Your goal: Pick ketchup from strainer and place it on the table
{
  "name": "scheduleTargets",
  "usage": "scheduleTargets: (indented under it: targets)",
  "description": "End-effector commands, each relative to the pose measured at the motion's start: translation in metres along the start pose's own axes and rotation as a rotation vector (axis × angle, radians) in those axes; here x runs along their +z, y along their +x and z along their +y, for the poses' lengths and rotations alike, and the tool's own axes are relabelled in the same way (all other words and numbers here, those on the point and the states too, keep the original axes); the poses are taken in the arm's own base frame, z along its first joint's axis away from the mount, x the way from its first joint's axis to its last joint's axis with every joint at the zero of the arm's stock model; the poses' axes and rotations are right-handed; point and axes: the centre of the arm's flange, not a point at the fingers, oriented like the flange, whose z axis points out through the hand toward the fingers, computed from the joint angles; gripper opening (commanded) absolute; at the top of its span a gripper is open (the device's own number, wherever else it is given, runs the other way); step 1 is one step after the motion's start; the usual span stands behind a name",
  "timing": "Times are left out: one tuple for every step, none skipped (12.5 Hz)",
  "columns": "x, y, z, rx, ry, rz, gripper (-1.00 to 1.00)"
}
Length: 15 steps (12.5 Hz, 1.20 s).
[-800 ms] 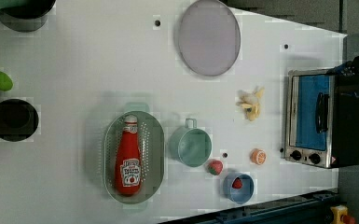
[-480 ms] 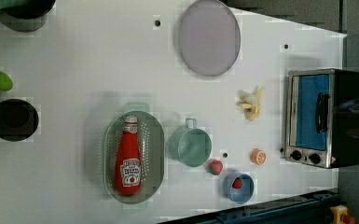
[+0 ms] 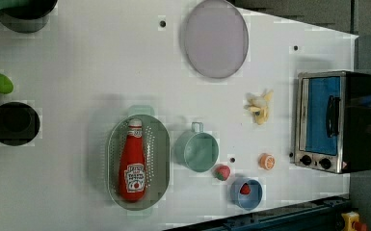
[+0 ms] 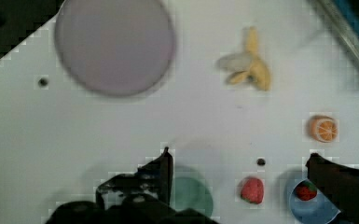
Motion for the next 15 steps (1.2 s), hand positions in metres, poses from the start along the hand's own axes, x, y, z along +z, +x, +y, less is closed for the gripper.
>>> scheduleTargets:
  targets:
    - [0.037,-0.08,-0.095,-0.248,-0.006,-0.032,1.0]
    - [0.045,-0.1,-0.117,-0.302,0.01,-0.02,1.0]
    - [0.054,-0.121,-0.136,-0.355,0.02,-0.017,1.0]
    - [0.065,-0.142,-0.153,-0.405,0.025,-0.023,1.0]
    - [0.076,-0.162,-0.169,-0.451,0.028,-0.035,1.0]
    - [0.089,-0.181,-0.181,-0.494,0.026,-0.052,1.0]
    - [0.103,-0.198,-0.191,-0.533,0.023,-0.072,1.0]
    - [0.118,-0.213,-0.198,-0.566,0.015,-0.091,1.0]
    - [0.136,-0.226,-0.204,-0.584,0.008,-0.109,1.0]
    - [0.155,-0.235,-0.207,-0.584,0.003,-0.122,1.0]
    - [0.176,-0.244,-0.21,-0.566,0.001,-0.131,1.0]
    - [0.196,-0.251,-0.211,-0.549,0.001,-0.132,1.0]
    - [0.217,-0.258,-0.211,-0.542,0.0,-0.127,1.0]
    - [0.237,-0.263,-0.211,-0.54,0.002,-0.121,1.0]
    - [0.257,-0.269,-0.21,-0.542,0.009,-0.117,1.0]
